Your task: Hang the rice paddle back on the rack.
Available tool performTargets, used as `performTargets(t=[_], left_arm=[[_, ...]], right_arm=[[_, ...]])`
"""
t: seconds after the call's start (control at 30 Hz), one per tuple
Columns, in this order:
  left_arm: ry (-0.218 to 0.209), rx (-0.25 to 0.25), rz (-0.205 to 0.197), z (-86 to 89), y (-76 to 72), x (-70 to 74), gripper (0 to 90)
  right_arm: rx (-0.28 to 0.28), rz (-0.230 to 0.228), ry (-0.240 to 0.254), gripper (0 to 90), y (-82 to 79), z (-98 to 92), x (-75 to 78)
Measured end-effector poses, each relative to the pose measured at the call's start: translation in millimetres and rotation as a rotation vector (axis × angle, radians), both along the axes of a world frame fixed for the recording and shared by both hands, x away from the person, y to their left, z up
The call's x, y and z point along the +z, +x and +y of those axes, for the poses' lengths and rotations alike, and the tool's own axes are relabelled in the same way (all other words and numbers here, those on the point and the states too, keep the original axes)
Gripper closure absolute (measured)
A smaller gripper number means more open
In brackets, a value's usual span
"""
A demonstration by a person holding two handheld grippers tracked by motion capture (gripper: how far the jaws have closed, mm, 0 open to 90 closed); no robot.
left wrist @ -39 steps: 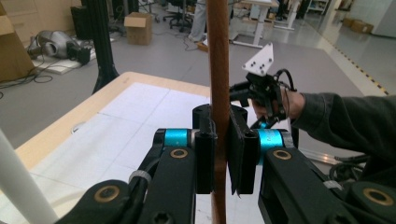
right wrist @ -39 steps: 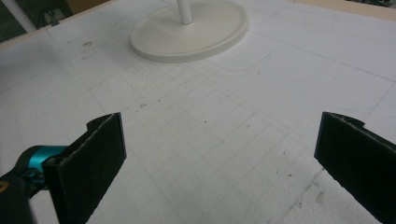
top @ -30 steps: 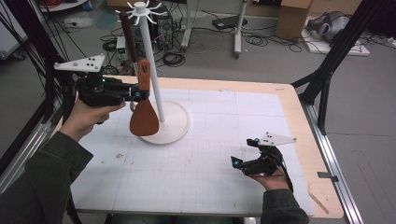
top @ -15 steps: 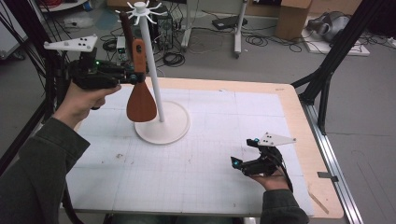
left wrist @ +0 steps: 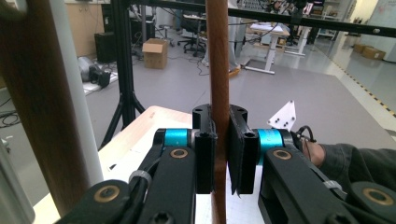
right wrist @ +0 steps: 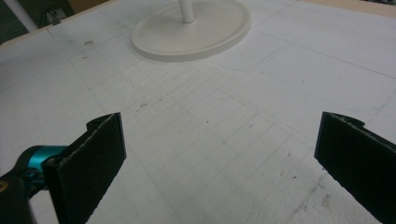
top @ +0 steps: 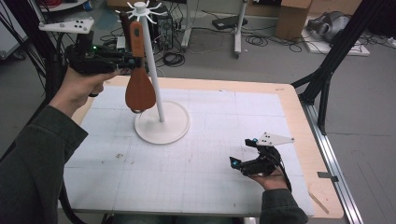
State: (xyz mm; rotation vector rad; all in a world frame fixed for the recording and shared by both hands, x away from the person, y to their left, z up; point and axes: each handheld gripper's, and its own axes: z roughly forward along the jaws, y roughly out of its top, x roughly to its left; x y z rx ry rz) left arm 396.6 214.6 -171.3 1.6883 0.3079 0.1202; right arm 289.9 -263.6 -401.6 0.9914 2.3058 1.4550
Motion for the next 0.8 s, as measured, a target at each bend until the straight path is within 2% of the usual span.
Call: performTargets(t=[0.4,0.8], left_arm=[[-0.024,0.029,0.026,4.1,12.0,-1.9,82.1],[0.000,0.062,0.048,1.9,19.5,-7.0,82.0]], right_arm=[[0.002,0.002,0.016,1.0,-0.6,-0.7,0.8],[0.009,0.005,0.020,1.0,-0.6,0.1,0.6]])
